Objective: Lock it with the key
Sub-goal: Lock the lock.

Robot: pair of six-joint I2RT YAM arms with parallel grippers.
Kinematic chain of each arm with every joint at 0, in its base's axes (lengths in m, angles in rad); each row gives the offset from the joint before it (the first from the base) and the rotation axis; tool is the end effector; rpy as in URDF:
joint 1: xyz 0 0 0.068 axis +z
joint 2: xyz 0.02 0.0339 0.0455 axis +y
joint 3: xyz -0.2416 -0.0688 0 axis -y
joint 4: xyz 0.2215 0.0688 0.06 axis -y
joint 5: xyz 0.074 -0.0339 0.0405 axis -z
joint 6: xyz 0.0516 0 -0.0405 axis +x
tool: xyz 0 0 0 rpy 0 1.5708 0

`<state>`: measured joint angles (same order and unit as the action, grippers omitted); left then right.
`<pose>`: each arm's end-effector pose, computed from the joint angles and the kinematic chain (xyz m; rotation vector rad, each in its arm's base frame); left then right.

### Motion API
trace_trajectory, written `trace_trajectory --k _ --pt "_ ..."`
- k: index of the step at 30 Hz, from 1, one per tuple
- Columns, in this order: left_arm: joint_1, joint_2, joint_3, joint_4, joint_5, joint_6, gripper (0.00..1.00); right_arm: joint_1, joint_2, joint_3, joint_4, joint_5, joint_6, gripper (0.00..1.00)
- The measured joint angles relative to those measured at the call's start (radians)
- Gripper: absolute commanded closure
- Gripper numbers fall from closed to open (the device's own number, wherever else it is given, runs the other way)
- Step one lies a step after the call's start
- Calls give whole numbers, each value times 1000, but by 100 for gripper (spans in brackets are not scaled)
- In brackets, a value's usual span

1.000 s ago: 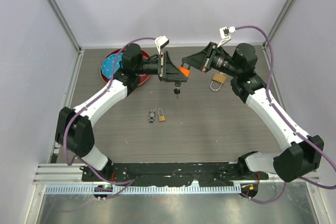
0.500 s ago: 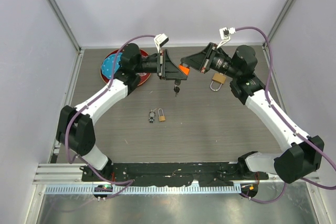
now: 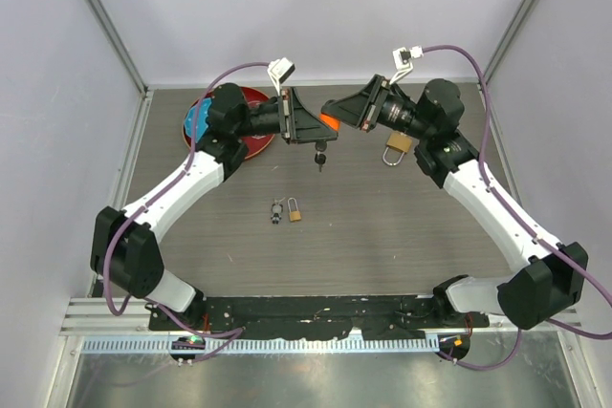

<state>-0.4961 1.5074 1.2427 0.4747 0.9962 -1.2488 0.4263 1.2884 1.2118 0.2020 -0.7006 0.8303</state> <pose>0.2731 -0.1971 0.3758 0.3958 1.8097 -1.9927 0.2509 0.1505 0.4026 -0.3172 1.6425 1.4869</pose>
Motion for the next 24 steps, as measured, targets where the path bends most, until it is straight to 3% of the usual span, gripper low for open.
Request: trace_trajectory --k 4,8,14,16,18,19,22,24 --pt "1 -2 -2 1 -9 0 100 0 8 0 16 1 39 68" --pt "3 -3 -2 7 -13 -5 100 0 13 3 27 5 62 98" --pt "18 -7 -3 15 -14 -13 100 0 39 23 38 3 82 98" --pt "20 -7 -3 14 -14 -13 89 0 45 28 37 0 85 98" --pt "23 -7 -3 14 -18 -13 71 0 50 35 34 -1 85 98" --pt "26 -7 -4 14 -20 -14 57 0 55 44 28 -1 84 98" --pt "35 -16 -8 18 -63 -18 40 0 69 64 2 -24 81 98" --pt "59 -31 -9 32 -117 -23 35 10 78 64 -50 -76 80 98"
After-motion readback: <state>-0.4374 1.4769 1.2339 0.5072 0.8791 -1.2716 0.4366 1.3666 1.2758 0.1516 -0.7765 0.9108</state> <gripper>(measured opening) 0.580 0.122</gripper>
